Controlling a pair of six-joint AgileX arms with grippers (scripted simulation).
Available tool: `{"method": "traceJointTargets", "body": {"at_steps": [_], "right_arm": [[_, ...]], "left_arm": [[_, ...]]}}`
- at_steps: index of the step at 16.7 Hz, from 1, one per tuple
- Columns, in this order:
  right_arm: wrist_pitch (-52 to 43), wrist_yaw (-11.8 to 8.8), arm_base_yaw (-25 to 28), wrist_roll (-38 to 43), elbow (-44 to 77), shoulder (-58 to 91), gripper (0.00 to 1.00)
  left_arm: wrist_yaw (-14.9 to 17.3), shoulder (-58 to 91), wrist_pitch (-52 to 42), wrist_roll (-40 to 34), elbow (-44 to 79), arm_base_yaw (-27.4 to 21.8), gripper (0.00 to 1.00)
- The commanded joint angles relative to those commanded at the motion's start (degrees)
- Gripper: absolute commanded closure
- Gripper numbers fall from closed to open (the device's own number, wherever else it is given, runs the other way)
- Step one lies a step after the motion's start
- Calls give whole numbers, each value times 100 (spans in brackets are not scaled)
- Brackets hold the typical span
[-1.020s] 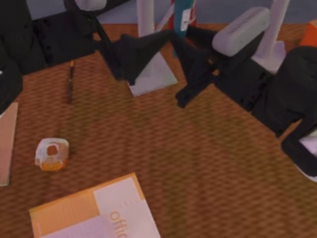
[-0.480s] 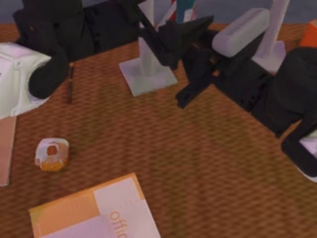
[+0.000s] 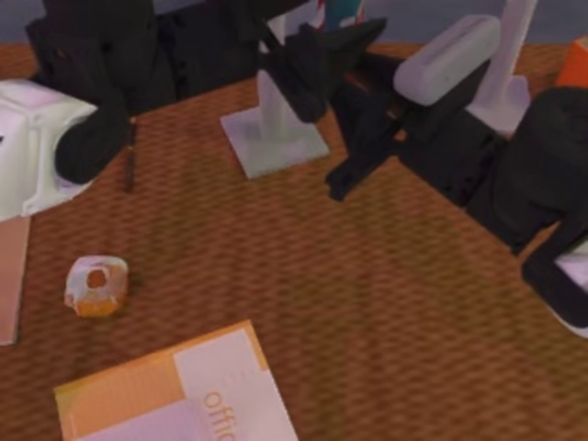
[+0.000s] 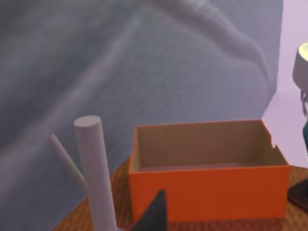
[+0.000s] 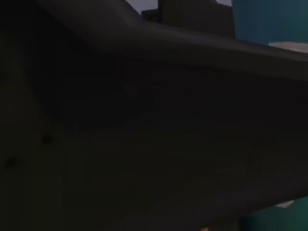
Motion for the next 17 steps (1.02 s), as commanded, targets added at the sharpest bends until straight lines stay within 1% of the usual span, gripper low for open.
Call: {"method": "traceJointTargets", "body": {"at_steps": [6,7,15,17], "right_arm": [[0,0,0,0,0,0,100],[0,0,0,0,0,0,100],[0,0,0,0,0,0,100],[0,0,0,0,0,0,85]], "left_arm": [[0,0,0,0,0,0,98],[0,0,0,0,0,0,100],[0,0,0,0,0,0,100],[0,0,0,0,0,0,100]]}}
